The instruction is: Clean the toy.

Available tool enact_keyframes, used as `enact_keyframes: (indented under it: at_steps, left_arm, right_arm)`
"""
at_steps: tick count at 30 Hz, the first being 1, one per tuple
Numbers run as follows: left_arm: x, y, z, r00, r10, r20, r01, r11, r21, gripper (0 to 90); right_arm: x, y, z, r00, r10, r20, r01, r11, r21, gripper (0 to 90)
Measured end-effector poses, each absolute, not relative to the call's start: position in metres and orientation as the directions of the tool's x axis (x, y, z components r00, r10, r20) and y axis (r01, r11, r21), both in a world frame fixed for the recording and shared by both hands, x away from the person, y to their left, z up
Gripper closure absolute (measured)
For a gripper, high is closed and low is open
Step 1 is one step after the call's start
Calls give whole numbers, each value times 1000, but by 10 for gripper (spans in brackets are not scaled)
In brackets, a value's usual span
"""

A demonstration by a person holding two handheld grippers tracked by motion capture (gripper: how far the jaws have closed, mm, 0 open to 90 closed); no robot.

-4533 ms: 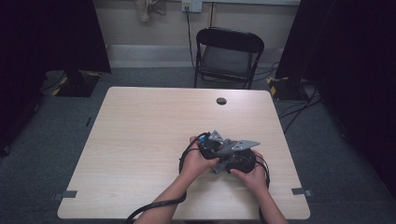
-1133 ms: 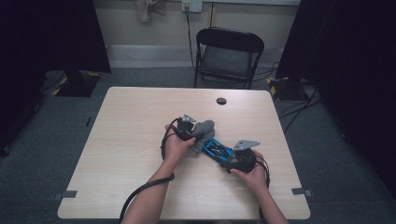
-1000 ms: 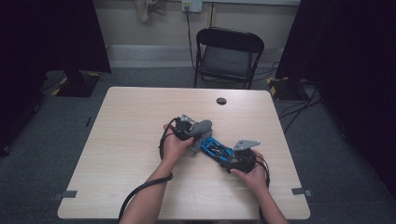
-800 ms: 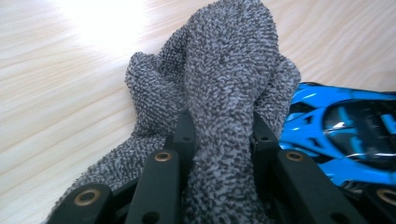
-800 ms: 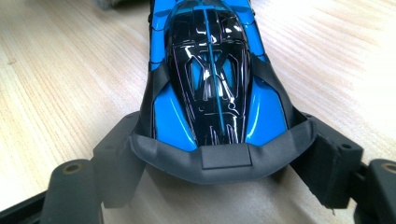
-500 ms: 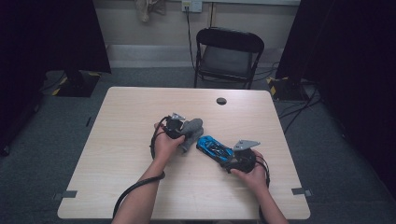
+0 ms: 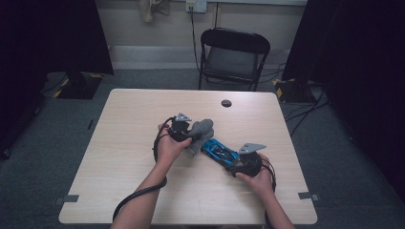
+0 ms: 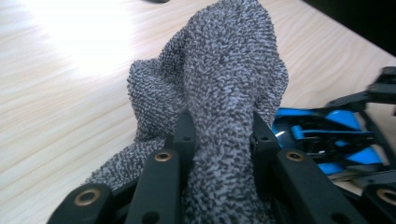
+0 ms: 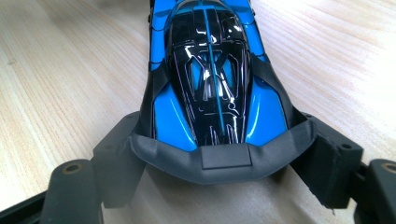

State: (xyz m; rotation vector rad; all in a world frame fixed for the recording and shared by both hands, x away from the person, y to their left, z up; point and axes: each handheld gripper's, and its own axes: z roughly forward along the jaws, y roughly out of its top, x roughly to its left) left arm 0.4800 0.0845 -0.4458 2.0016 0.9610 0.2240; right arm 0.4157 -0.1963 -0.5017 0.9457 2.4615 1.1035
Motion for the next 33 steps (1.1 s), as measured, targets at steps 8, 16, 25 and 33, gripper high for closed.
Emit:
enact_keyframes:
  at_steps: [8,16,25,33]
  left_arm:
    - [468,56,-442,731,643,-230,526,-316,790,710]
    - [459,33,-445,758,602,-250,519,-326,790,711]
    - [452,11,-449,780,567,-265,516,-344,785,711]
    - [444,-5,-455,804,532,-264,505,-378,776,711]
  right_arm:
    - [416,-196,-502,-746,666,9,451,494,744,244]
    - [416,-196,-502,-746,666,9,451,494,744,244]
    - [416,-196,-502,-746,666,9,450,494,744,244]
    - [416,-196,-502,-745,666,9,451,494,744,244]
